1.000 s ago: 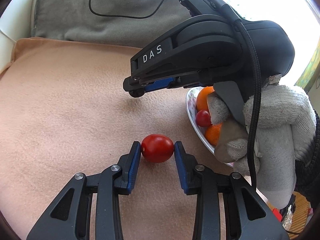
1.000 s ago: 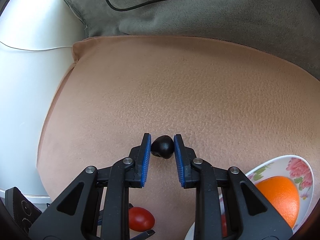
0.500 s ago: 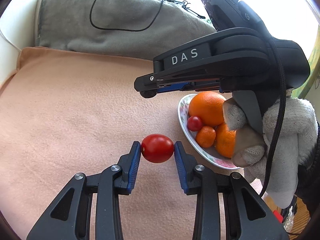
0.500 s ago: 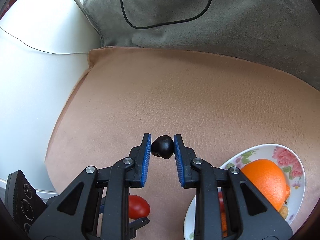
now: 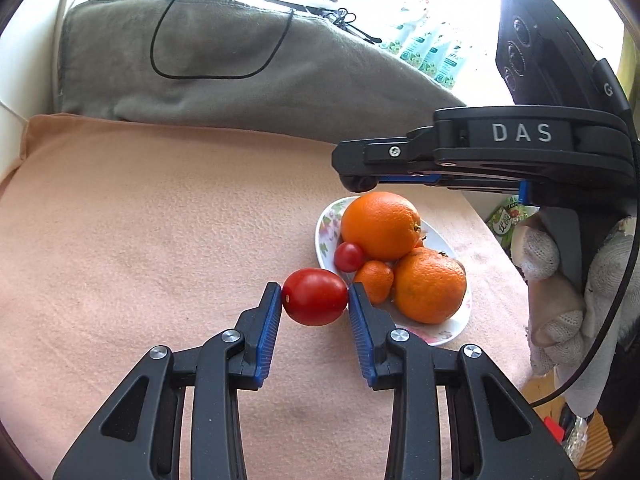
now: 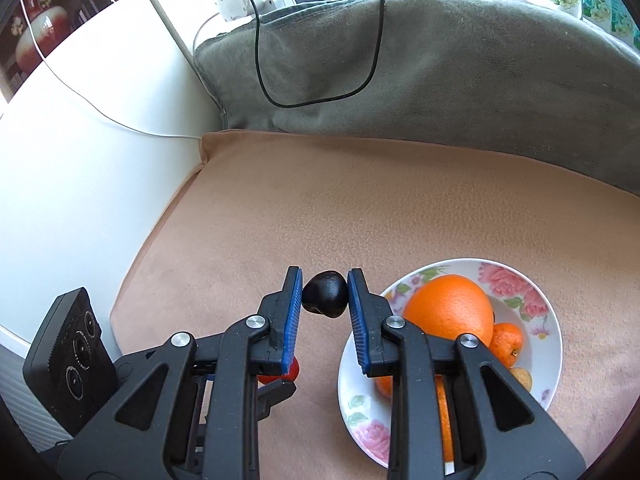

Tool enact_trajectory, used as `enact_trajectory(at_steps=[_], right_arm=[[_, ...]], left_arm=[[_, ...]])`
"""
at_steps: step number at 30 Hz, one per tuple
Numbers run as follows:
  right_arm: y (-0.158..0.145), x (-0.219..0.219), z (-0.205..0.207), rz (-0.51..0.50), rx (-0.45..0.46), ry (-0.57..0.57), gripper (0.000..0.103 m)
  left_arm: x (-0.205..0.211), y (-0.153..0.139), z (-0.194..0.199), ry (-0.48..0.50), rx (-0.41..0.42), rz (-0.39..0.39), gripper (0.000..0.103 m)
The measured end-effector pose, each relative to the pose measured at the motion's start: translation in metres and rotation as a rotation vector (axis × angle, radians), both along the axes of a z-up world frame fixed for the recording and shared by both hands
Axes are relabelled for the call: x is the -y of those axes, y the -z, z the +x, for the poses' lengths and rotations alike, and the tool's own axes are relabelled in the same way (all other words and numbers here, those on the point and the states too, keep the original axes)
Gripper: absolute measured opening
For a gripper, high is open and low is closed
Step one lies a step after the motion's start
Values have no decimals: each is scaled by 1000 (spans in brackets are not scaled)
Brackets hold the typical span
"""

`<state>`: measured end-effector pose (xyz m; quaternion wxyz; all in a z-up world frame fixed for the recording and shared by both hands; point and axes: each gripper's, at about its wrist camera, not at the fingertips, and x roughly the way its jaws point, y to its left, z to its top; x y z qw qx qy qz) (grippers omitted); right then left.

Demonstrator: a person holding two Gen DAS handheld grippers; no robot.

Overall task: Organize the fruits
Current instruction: 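Carry the plum with the right gripper and tomato with the left over the plate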

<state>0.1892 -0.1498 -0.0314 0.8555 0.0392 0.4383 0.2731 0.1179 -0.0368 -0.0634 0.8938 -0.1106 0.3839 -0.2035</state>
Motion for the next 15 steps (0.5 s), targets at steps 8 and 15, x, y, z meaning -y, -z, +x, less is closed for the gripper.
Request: enact_trajectory(at_steps=[8,15], right_arm=[[-6,45,-19,23,41,73,24],[-2,92,-30,30,49,155,24]], left_arm=[[16,-8,2,34,12,-8,33],[37,-13,8,80,22,-4,33]])
